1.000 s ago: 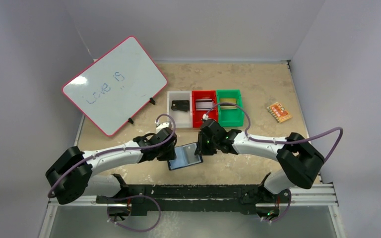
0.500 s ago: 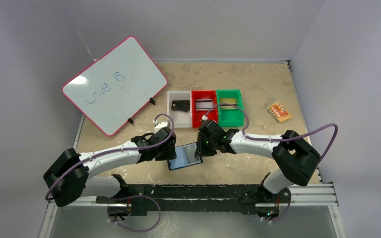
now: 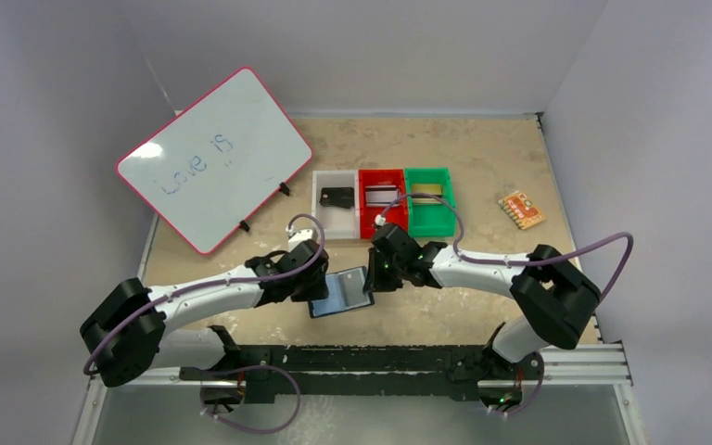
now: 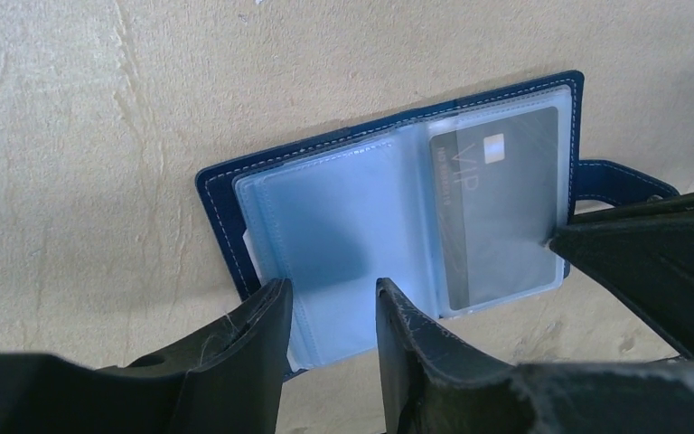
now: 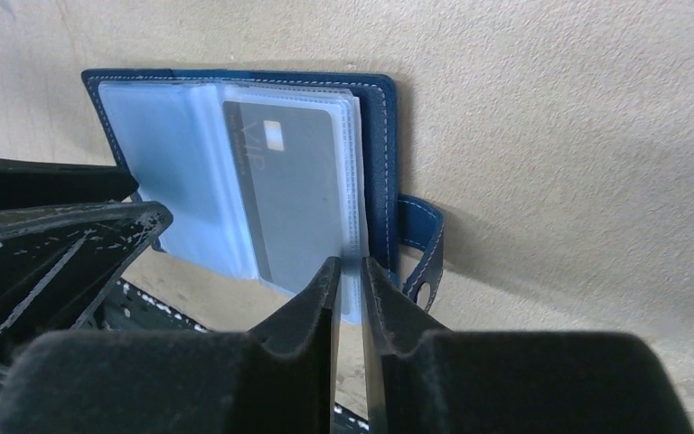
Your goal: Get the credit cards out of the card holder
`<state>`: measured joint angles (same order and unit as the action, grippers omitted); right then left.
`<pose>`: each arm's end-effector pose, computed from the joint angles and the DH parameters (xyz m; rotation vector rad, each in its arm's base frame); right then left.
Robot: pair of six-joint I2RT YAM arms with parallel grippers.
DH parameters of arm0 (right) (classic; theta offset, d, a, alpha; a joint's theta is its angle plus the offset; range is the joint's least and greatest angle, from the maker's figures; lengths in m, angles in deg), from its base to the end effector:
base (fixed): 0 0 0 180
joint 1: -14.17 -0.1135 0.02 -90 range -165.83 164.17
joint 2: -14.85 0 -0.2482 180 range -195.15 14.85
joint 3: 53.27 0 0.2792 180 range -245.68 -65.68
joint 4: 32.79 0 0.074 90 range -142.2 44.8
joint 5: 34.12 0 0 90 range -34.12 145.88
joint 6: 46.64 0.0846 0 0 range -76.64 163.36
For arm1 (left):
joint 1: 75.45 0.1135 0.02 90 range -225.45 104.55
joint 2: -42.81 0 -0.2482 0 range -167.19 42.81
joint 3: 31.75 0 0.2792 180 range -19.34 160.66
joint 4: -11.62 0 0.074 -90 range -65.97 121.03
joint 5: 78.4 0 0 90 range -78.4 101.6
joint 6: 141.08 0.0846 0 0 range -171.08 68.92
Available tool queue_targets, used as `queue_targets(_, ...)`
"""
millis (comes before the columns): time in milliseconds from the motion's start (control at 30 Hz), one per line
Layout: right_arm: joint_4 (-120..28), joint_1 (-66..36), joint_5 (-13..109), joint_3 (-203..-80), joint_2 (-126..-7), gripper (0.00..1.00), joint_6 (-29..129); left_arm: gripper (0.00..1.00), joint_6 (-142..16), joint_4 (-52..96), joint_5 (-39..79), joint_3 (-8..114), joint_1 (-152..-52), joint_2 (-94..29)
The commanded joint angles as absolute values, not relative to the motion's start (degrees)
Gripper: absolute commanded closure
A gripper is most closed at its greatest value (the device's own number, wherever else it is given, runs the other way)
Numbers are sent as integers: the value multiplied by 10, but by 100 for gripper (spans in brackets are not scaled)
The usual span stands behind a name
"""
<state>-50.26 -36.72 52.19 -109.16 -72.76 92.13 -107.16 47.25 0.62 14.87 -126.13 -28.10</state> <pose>0.2170 0.2755 0.0948 -0.0797 2.6151 0.7980 0.1848 -0.2002 0.0973 -0.1930 2.6411 -0.4191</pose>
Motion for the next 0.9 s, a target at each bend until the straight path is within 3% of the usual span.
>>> queue_targets(0,-497,-373,521,-1116,-703,82,915,62,-1077,443,7,146,-1264,-279)
queue_targets(267,-468,-375,485,-1115,-712,78,915,65,-1073,442,12,145,-1265,-284)
queue_targets(600,-462,-377,491,-1113,-698,85,921,66,-1072,443,10,142,-1265,-278)
queue_targets(867,-480,-383,495,-1123,-702,77,918,67,-1072,442,12,143,-1265,-280)
